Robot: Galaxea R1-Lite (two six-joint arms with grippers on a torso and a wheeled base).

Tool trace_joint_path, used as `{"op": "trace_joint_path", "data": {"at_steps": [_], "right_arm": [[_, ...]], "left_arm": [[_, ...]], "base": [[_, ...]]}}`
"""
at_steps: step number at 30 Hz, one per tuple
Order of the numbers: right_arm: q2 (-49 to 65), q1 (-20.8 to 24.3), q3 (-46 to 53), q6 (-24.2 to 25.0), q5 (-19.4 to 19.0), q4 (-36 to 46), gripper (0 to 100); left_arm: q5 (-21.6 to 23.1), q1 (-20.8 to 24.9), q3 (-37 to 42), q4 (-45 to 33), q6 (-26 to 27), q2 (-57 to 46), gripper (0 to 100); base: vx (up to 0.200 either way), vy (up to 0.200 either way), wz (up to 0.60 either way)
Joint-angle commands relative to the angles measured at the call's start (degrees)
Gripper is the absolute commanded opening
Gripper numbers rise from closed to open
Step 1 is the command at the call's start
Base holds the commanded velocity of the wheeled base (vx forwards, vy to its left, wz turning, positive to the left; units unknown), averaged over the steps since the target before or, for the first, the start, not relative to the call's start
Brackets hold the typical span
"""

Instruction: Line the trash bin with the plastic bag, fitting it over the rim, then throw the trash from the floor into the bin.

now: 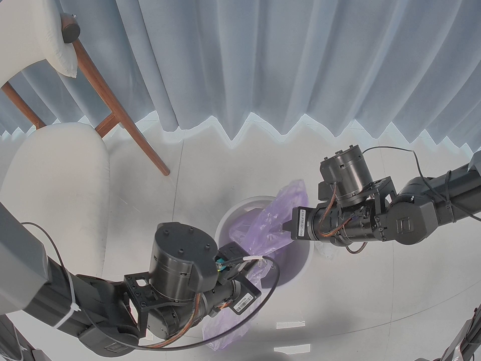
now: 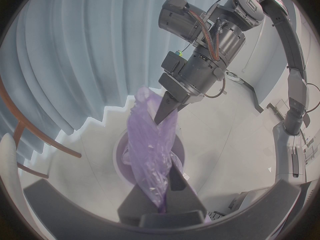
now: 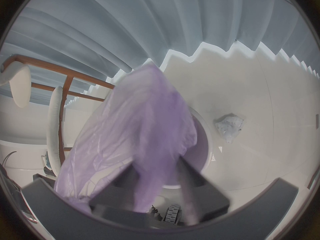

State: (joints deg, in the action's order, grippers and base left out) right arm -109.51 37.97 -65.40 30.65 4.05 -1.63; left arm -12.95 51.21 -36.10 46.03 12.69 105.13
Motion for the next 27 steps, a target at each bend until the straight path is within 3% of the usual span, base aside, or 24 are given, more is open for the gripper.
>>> {"op": "trace_joint_path", "data": {"at_steps": [1,8,9,15,27], "right_arm": [[-0.2,0.1,-0.1,0.0,0.2,-0.2,0],[1.9,-0.2,0.6,-0.1,0.4,-0.3,0],[2.2,-0.4,0.7,-0.1,0.4,-0.3,0],[3.4,-0.9,1.9,-0.9,0.3,-0.6,0],[3.7,-1.8,5.5,-3.8,0.3,-4.7,0]], "left_arm": [[0.1,-0.1,-0.1,0.0,0.1,-0.2,0],[0.4,0.9,-0.1,0.2,0.0,-0.3,0],[0.4,0.9,0.1,0.2,0.0,-0.4,100],[0.4,-0.2,0.7,-0.2,-0.6,-3.9,100],[0.6,-6.9,9.4,-1.7,-0.6,-14.6,100]], "base": [[0.000,0.000,0.00],[0.000,0.000,0.00],[0.000,0.000,0.00],[0.000,0.000,0.00],[0.000,0.000,0.00]]}}
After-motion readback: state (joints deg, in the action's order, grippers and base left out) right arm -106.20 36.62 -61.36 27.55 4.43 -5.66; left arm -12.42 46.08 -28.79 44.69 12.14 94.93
